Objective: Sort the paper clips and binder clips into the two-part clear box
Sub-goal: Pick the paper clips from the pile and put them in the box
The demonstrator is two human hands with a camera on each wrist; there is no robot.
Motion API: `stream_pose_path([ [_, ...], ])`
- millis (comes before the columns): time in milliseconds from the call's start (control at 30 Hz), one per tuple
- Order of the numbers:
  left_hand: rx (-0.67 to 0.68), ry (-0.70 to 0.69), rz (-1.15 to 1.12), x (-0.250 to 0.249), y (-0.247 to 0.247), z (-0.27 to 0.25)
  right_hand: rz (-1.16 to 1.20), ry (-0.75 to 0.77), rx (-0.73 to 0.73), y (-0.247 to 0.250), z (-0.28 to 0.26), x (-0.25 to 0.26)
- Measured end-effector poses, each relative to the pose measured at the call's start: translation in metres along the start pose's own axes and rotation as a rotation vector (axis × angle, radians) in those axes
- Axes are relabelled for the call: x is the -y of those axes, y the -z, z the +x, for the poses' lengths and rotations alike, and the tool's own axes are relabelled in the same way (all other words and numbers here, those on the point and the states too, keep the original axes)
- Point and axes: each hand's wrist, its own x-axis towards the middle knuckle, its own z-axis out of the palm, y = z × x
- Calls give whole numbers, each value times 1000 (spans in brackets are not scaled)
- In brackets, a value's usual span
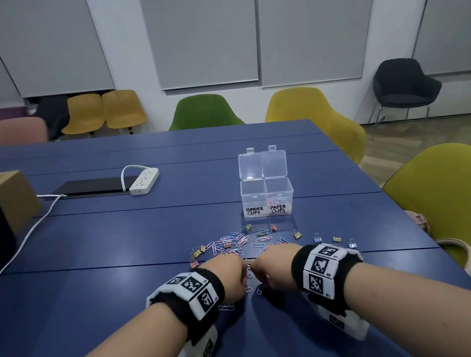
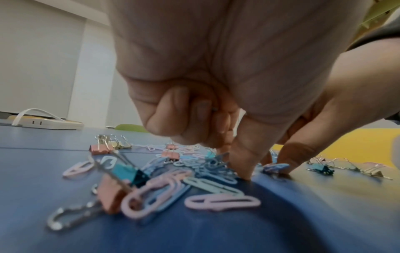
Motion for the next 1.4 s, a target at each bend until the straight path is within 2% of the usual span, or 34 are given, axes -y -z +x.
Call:
stream_pose_path([
  [133,48,29,38,-3,1,0,2,-45,-1,-6,5,-2],
  [233,22,82,-114,2,7,-1,181,-81,-71,-5,3,-10],
  [300,-27,139,-374,7,13,0,378,-126,-155,-4,0,-21],
  [333,-54,179,-589,9,15,-1,524,-155,-178,-4,-2,-28],
  [400,-108,296,-1099,11,18,-2,995,-212,-180,-5,-7,-37],
  [467,-134,363,-1497,14,22,-1,1497,-242,-213,-9,-11,-45],
  [567,-61,366,-1820,19,27,3,1984,-174,-233,-9,-22,-53],
  [633,-15,367,-1980,21,30,5,2173,-82,-233,-8,-27,-57],
  [700,17,357,-2072,19,31,6,2265,-13,-232,-7,-30,-59],
  [767,11,344,-2085,16,30,8,2265,-19,-223,-6,-30,-61],
  [867,0,310,-2031,11,29,12,2155,-156,-178,-6,-25,-64],
  [1000,125,327,-1908,11,33,20,1755,-336,-77,-5,-21,-71],
  [1133,337,338,-1621,10,48,29,1259,-395,17,1,-21,-92],
  [1200,346,319,-1446,7,56,38,969,-393,-17,8,-18,-103],
  [1300,279,280,-1252,-3,72,59,624,-384,-170,17,-8,-121],
  [1400,170,227,-1246,-19,91,82,607,-407,-337,21,7,-135],
])
